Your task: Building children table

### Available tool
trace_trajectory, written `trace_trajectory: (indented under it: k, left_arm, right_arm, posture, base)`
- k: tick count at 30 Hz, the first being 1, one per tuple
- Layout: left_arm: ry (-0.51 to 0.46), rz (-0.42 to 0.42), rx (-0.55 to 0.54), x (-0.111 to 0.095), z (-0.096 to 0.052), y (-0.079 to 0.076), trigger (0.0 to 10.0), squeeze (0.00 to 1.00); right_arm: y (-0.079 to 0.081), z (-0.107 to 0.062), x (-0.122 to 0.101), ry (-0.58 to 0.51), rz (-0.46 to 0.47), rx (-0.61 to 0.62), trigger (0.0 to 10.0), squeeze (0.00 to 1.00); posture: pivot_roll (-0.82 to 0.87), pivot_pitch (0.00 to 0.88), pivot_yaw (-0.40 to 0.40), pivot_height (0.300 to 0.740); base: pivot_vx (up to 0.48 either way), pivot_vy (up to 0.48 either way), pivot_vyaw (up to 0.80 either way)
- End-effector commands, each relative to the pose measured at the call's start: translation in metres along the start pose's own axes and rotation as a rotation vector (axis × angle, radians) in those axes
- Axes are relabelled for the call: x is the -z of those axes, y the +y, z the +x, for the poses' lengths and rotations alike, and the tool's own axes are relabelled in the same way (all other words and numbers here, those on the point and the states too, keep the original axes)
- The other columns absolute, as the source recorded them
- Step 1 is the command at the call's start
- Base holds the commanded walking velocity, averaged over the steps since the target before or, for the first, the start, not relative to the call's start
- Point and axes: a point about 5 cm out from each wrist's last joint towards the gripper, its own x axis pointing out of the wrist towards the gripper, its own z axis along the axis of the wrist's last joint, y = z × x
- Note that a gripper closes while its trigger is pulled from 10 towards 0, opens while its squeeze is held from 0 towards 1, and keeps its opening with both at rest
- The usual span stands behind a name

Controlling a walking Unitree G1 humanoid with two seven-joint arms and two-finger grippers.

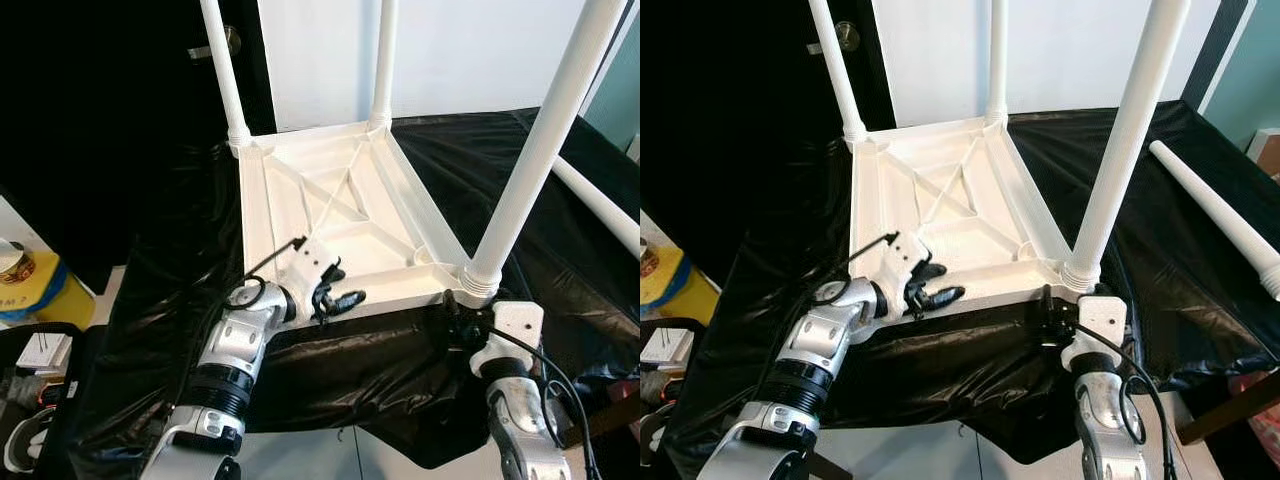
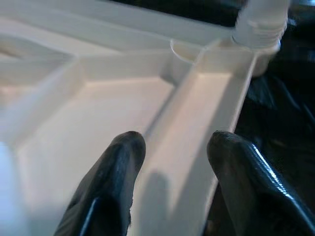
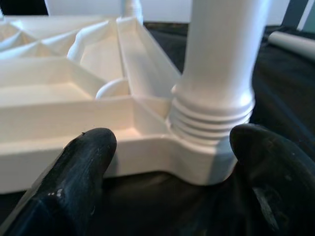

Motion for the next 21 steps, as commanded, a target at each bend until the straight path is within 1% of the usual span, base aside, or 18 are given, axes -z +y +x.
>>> trace_trajectory:
  k: [1,2,3,4,5,6,7,9,10,12,13,14,15,17,19,21]
  left_arm:
    - [-0.011,-0.008,-0.199,-0.002,-0.004,0.013,10.0,0.0]
    - [-0.016,-0.002,-0.217,-0.004,-0.005,0.016,10.0,0.0]
    - [-0.016,-0.002,-0.217,-0.004,-0.005,0.016,10.0,0.0]
    - [-0.026,0.045,-0.291,-0.01,-0.012,0.03,10.0,0.0]
    - [-0.026,0.045,-0.291,-0.01,-0.012,0.03,10.0,0.0]
    - [-0.016,0.072,-0.346,-0.011,-0.017,0.039,10.0,0.0]
    - [-0.016,0.072,-0.346,-0.011,-0.017,0.039,10.0,0.0]
    - [0.013,0.12,-0.453,-0.011,-0.026,0.056,10.0,0.0]
    - [0.013,0.12,-0.453,-0.011,-0.026,0.056,10.0,0.0]
    - [0.062,0.173,-0.566,-0.009,-0.036,0.071,10.0,0.0]
    - [0.062,0.173,-0.566,-0.009,-0.036,0.071,10.0,0.0]
    - [0.082,0.186,-0.607,-0.007,-0.04,0.077,10.0,0.0]
    - [0.082,0.186,-0.607,-0.007,-0.04,0.077,10.0,0.0]
    - [0.138,0.233,-0.682,-0.002,-0.049,0.086,10.0,0.0]
    - [0.138,0.233,-0.682,-0.002,-0.049,0.086,10.0,0.0]
    - [0.195,0.279,-0.721,0.004,-0.056,0.09,10.0,0.0]
  right_arm:
    - [0.002,-0.001,0.005,0.032,0.007,-0.001,10.0,0.0]
    - [0.003,-0.001,0.006,0.035,0.009,-0.004,10.0,0.0]
    - [0.003,-0.001,0.006,0.035,0.009,-0.004,10.0,0.0]
    - [0.006,-0.002,0.008,0.039,0.019,-0.011,10.0,0.0]
    - [0.006,-0.002,0.008,0.039,0.019,-0.011,10.0,0.0]
    - [0.008,-0.002,0.008,0.041,0.025,-0.014,10.0,0.0]
    - [0.008,-0.002,0.008,0.041,0.025,-0.014,10.0,0.0]
    - [0.01,-0.001,0.009,0.043,0.032,-0.017,10.0,0.0]
    - [0.01,-0.001,0.009,0.043,0.032,-0.017,10.0,0.0]
    - [0.012,-0.001,0.009,0.045,0.038,-0.021,10.0,0.0]
    - [0.012,-0.001,0.009,0.045,0.038,-0.021,10.0,0.0]
    - [0.013,-0.001,0.01,0.046,0.04,-0.022,10.0,0.0]
    - [0.013,-0.001,0.01,0.046,0.04,-0.022,10.0,0.0]
    - [0.014,-0.001,0.01,0.048,0.044,-0.026,10.0,0.0]
    - [0.014,-0.001,0.01,0.048,0.044,-0.026,10.0,0.0]
    - [0.014,-0.001,0.01,0.046,0.045,-0.026,10.0,0.0]
  posture:
    - [-0.2,0.015,0.069,0.74]
    - [-0.2,0.015,0.071,0.74]
    - [-0.2,0.015,0.071,0.74]
    - [-0.2,0.013,0.075,0.74]
    - [-0.2,0.013,0.075,0.74]
    - [-0.19,0.011,0.076,0.74]
    - [-0.19,0.011,0.076,0.74]
    - [-0.2,0.01,0.078,0.74]
    - [-0.2,0.01,0.078,0.74]
    - [-0.2,0.01,0.077,0.74]
    - [-0.2,0.01,0.077,0.74]
    - [-0.2,0.01,0.077,0.74]
    - [-0.2,0.01,0.077,0.74]
    - [-0.2,0.009,0.077,0.74]
    - [-0.2,0.009,0.077,0.74]
    - [-0.2,0.007,0.075,0.74]
  base:
    - [0.0,0.0,0.0]
    - [0.0,0.0,0.0]
    - [0.0,0.0,0.0]
    - [0.0,0.0,0.0]
    - [0.0,0.0,0.0]
    - [0.0,0.0,0.0]
    - [0.0,0.0,0.0]
    - [0.0,0.0,0.0]
    - [0.0,0.0,0.0]
    - [0.0,0.0,0.0]
    - [0.0,0.0,0.0]
    - [0.0,0.0,0.0]
    - [0.0,0.0,0.0]
    - [0.0,0.0,0.0]
    - [0.0,0.0,0.0]
    - [0.0,0.0,0.0]
